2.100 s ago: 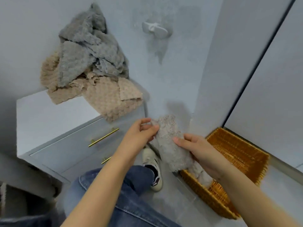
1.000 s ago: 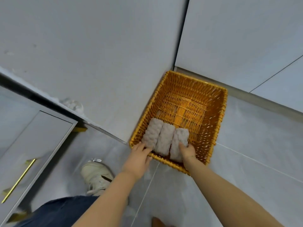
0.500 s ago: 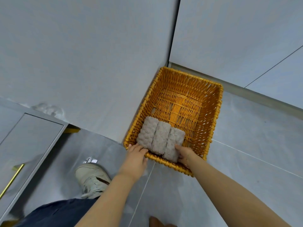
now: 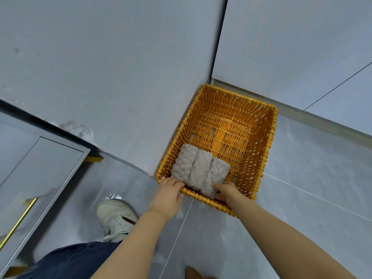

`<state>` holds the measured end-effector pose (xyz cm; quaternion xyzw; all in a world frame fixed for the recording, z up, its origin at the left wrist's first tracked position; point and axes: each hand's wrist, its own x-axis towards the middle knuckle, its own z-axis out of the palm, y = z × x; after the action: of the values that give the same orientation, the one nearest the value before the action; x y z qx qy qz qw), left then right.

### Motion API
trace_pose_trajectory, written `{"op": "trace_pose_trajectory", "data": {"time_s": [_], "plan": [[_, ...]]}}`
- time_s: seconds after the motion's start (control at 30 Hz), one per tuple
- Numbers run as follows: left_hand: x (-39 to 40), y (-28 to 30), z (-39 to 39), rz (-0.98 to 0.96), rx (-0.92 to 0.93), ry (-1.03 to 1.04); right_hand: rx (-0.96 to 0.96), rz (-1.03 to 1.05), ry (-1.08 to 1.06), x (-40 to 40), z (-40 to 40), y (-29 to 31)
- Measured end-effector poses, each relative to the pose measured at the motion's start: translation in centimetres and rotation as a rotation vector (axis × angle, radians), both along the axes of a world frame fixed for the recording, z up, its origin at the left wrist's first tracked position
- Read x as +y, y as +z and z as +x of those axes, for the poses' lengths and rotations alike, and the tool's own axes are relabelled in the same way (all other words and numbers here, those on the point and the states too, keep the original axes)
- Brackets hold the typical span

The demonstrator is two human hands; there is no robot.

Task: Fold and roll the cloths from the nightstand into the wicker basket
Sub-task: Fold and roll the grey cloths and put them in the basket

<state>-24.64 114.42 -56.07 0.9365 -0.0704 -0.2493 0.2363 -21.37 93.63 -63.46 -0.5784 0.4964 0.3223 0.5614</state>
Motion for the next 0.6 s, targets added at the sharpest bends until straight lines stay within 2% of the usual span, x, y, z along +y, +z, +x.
{"op": "trace_pose_trajectory", "data": {"time_s": [0.13, 0.27, 0.33, 0.4, 0.5, 0.6], "plan": [[0.5, 1.5, 0.0, -0.069, 0.045, 0.041, -0.019, -0.093, 0.070, -0.5, -0.2, 1.7], [0.7, 4.1, 0.2, -0.132, 0.069, 0.123, -0.214, -0.166, 0.143, -0.9, -0.9, 5.9], [0.5, 6.4, 0.4, -0.162, 0.096, 0.203, -0.360, -0.125, 0.203, -0.7, -1.4, 8.7], [0.3, 8.9, 0.7, -0.206, 0.117, 0.369, -0.459, -0.027, 0.273, 0.0, -1.8, 11.9], [1.1, 12.9, 0.0, -0.350, 0.144, 0.637, -0.495, 0.149, 0.368, 2.1, -2.3, 16.5], [2.9, 17.4, -2.4, -0.445, 0.107, 0.692, -0.560, 0.242, 0.434, 5.1, -3.0, 20.9]]}}
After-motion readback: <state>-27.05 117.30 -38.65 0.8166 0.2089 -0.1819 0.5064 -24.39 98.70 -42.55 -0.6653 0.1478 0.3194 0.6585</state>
